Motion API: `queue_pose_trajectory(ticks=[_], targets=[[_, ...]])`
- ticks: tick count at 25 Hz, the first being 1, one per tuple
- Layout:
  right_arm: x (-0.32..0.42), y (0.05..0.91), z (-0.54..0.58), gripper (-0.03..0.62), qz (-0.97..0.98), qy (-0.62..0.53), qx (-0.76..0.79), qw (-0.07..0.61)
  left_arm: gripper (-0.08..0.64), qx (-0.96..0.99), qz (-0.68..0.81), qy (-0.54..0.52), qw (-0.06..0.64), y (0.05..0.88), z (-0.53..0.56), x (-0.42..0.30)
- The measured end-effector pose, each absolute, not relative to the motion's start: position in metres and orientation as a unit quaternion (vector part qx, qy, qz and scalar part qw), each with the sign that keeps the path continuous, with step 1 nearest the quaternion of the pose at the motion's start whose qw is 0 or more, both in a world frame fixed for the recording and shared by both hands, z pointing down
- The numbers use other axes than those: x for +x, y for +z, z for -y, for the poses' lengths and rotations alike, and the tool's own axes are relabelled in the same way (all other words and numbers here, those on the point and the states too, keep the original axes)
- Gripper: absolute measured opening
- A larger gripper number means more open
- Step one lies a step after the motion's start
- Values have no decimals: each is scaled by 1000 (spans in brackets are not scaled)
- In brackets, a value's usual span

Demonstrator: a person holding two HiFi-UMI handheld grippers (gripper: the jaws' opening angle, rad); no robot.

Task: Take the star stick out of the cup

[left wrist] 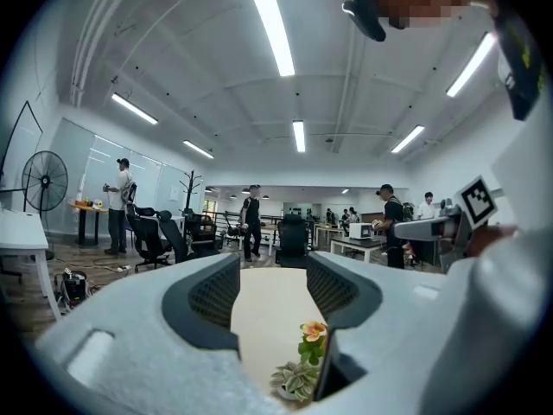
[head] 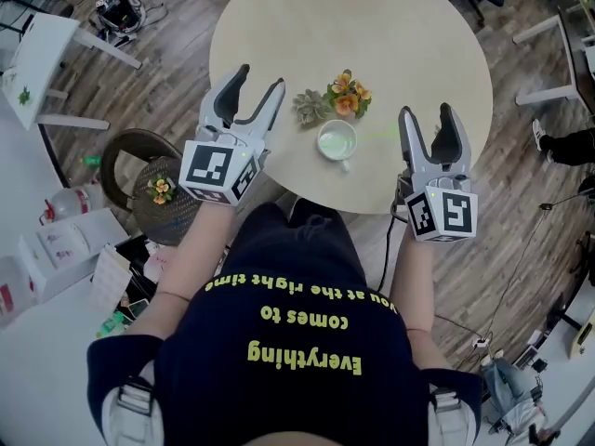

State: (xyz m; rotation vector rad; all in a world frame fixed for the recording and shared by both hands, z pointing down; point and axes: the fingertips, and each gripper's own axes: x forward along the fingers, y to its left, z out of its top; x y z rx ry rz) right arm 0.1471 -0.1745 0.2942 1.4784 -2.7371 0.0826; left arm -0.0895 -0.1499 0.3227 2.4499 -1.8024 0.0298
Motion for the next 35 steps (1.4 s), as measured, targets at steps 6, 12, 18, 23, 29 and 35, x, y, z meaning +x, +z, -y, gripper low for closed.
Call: queue_pose_trajectory(ticks=[6, 12, 18, 23, 29, 35], targets=[[157, 297, 199, 293, 886, 32, 463, 7, 236, 798, 601, 11, 49, 323, 166, -76], [164, 305, 210, 295, 883, 45, 467, 6, 236, 801, 597, 19, 44, 324, 180, -69], [167, 312, 218, 295, 872, 53, 486, 13, 236, 815, 577, 22, 46, 330, 199, -64], [168, 311, 229, 295, 859, 59, 508, 13, 236, 832, 552, 30, 47, 334, 220, -64], [158, 310, 238, 296, 846, 60, 530, 20, 236, 850, 524, 24, 49, 331, 236, -67], [153, 321, 233, 296, 834, 63, 547, 40, 236, 867, 496, 14, 45, 328, 239, -63]])
